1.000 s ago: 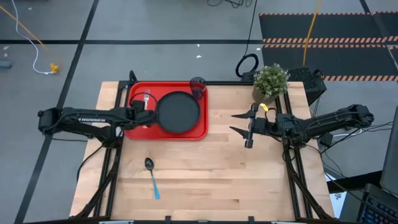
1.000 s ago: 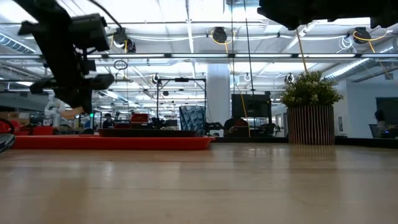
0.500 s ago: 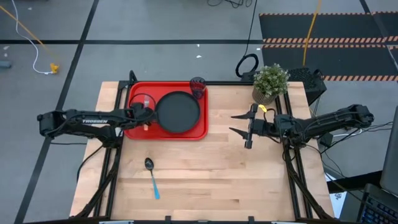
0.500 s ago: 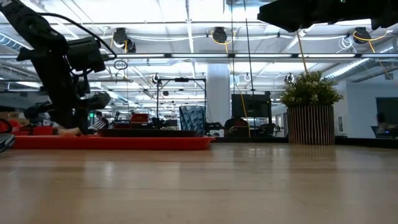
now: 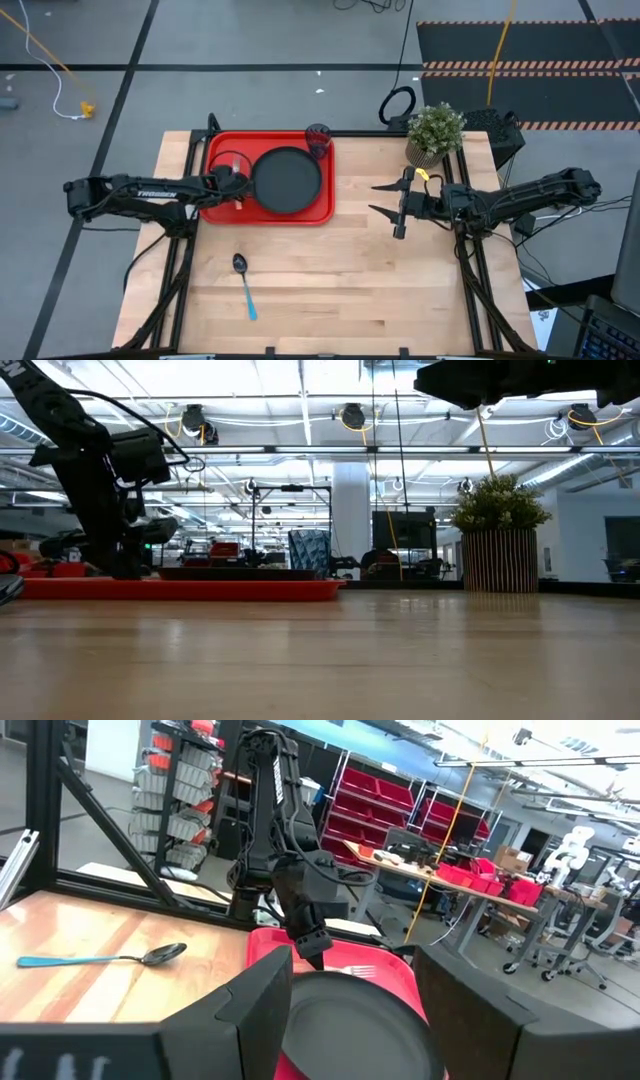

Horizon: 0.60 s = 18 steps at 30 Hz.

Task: Pick and place plate/cup/fork/spoon on tray
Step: Put the light orange fork on the red tray to the left of the black plate

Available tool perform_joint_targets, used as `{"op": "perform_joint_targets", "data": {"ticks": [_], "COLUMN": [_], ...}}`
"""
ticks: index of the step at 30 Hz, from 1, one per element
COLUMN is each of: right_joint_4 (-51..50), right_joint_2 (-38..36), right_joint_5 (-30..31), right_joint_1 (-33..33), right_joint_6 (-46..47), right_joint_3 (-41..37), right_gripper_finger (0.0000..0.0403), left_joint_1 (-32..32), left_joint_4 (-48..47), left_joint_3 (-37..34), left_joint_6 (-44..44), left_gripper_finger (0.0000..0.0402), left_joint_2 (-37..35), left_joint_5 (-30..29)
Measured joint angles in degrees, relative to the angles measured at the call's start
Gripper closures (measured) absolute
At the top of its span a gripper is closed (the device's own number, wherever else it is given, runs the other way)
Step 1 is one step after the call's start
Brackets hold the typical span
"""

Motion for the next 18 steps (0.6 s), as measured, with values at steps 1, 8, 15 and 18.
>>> {"op": "perform_joint_targets", "data": {"ticks": [1, 8, 15, 18], "right_joint_4": [0.0, 0.0, 0.0, 0.0], "right_joint_2": [0.0, 0.0, 0.0, 0.0], "right_joint_5": [0.0, -0.1, -0.1, -0.1], "right_joint_1": [0.0, 0.0, 0.0, 0.0], "right_joint_6": [0.0, 0.0, 0.0, 0.0], "right_joint_3": [0.0, 0.0, 0.0, 0.0], "right_gripper_finger": [0.0200, 0.0200, 0.0200, 0.0200], "left_joint_1": [0.2, 0.3, 0.4, 0.4], "left_joint_4": [0.4, 5.0, 4.9, 4.7], "left_joint_3": [0.0, 0.0, 0.0, 0.0], "left_joint_6": [0.0, 2.8, 4.2, 4.2], "left_gripper_finger": [0.0334, 0.0339, 0.0339, 0.0339], "left_joint_2": [0.5, 2.2, 2.2, 2.2], "left_joint_5": [-0.1, -0.5, -1.4, -1.5]}}
